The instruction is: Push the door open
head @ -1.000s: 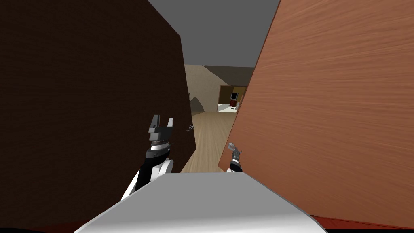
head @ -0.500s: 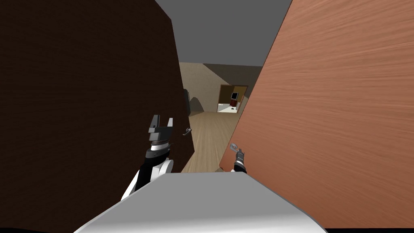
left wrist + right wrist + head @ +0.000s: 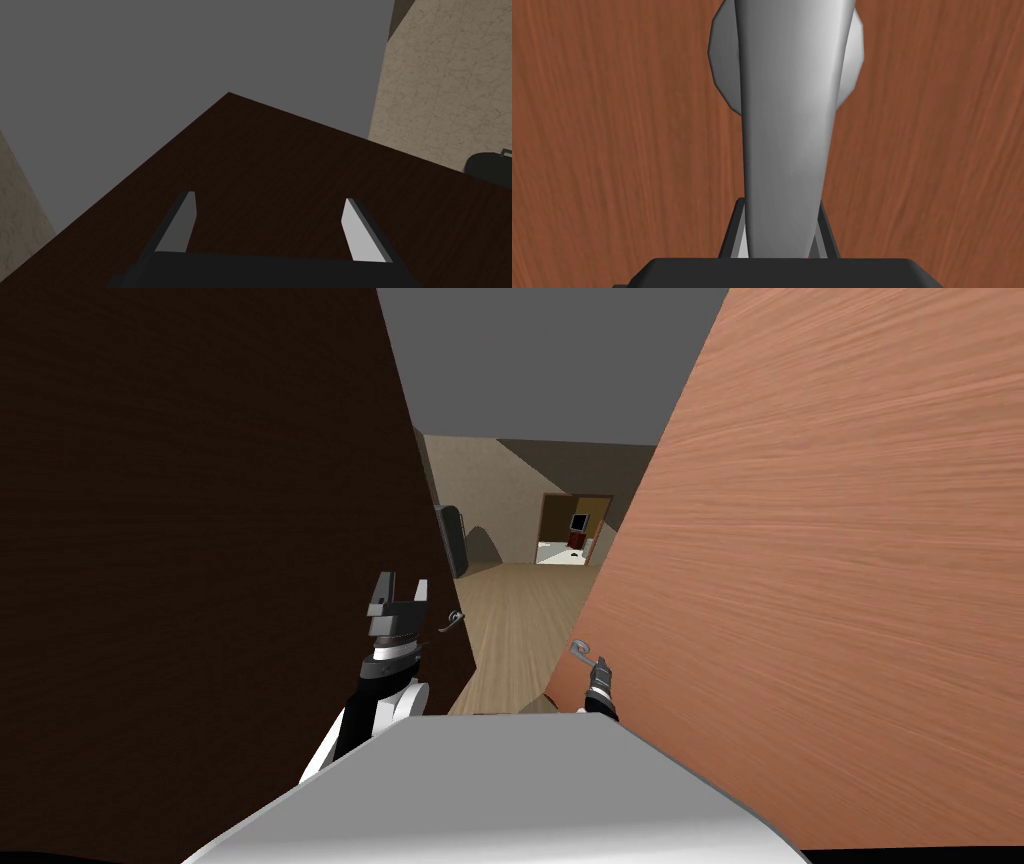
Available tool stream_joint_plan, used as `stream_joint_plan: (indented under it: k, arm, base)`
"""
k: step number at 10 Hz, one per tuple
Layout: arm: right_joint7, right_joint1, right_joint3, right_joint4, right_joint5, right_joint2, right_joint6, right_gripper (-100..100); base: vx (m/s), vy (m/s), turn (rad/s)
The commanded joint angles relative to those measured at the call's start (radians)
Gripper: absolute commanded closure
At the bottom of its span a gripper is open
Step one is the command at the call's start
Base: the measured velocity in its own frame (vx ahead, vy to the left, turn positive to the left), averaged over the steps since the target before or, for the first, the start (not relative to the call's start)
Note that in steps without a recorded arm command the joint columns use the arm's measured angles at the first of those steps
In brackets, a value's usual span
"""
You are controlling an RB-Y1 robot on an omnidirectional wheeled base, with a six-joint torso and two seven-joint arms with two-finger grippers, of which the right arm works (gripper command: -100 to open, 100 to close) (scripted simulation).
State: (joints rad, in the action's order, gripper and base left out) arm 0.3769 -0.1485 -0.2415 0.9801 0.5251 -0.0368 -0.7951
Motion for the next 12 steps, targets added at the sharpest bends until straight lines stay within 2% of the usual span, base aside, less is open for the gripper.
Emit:
stream_joint_plan:
  k: [1,3,6,7,8,10,12]
  arm:
    - [0.015,0.003,-0.029,-0.005,0.020,-0.017,-0.020,100]
    - [0.021,-0.001,-0.039,-0.001,0.033,-0.020,-0.023,100]
    - [0.043,-0.015,-0.072,0.011,0.077,-0.020,-0.034,100]
    - [0.043,-0.015,-0.072,0.011,0.077,-0.020,-0.034,100]
    - [0.055,-0.023,-0.091,0.018,0.102,-0.012,-0.040,100]
    - [0.061,-0.027,-0.100,0.021,0.114,-0.006,-0.043,100]
    - [0.074,-0.036,-0.121,0.028,0.141,0.013,-0.050,100]
  base:
    - [0.193,-0.058,-0.001]
    - [0.156,-0.052,-0.012]
    - [0.191,-0.048,-0.027]
    - [0.160,-0.030,-0.038]
    - [0.185,-0.070,-0.034]
    - [0.186,-0.033,-0.041]
    - [0.181,-0.007,-0.033]
